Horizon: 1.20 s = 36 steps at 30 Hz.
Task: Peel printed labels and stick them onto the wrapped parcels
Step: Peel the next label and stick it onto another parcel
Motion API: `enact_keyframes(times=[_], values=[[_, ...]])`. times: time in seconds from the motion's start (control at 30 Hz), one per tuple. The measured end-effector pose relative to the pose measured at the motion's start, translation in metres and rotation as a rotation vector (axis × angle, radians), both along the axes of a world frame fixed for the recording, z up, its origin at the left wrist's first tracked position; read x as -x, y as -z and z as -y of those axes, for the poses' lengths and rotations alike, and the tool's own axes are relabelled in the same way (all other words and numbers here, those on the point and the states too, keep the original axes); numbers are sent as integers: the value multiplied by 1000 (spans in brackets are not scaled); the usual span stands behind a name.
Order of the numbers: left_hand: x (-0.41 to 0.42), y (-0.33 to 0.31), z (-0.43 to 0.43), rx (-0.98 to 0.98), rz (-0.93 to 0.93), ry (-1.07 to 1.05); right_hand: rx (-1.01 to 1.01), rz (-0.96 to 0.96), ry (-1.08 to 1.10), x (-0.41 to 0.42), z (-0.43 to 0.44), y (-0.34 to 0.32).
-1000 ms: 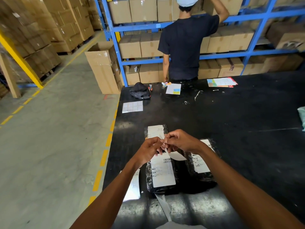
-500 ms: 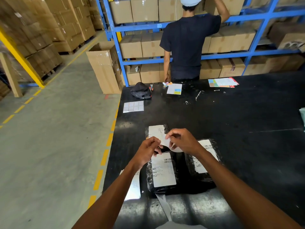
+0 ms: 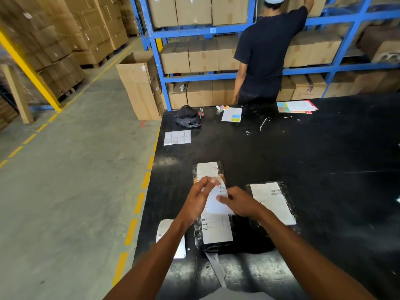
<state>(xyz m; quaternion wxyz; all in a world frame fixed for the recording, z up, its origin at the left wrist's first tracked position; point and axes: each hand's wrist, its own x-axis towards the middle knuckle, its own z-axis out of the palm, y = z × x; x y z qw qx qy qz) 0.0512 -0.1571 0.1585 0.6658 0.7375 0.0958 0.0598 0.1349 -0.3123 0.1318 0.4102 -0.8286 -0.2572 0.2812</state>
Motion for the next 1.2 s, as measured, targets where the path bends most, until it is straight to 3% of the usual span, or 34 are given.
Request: enact_keyframes(times=[0.13,0.23,0.3,0.5,0.67,0.87,1.2], values=[[12,30,-15,101,-123,-260,-204,-413,82,3,3,25],[20,58,-24,267,-320,-89,-232,-548,78,9,1,35],[26,72,-24,233,-362,-79,-179,-560,114,10,1,45],[22,98,-15,199,-508,-200,-15,-350,385,18,1,65],[16,119,-18,102,-575,-231,175,-64,435,22,-5,76],[11,123,-19,-42,-580,-252,258,-53,486,21,-12,83],[15,132,-19,-19,-489,-281,251,25,503,25,-16,88]])
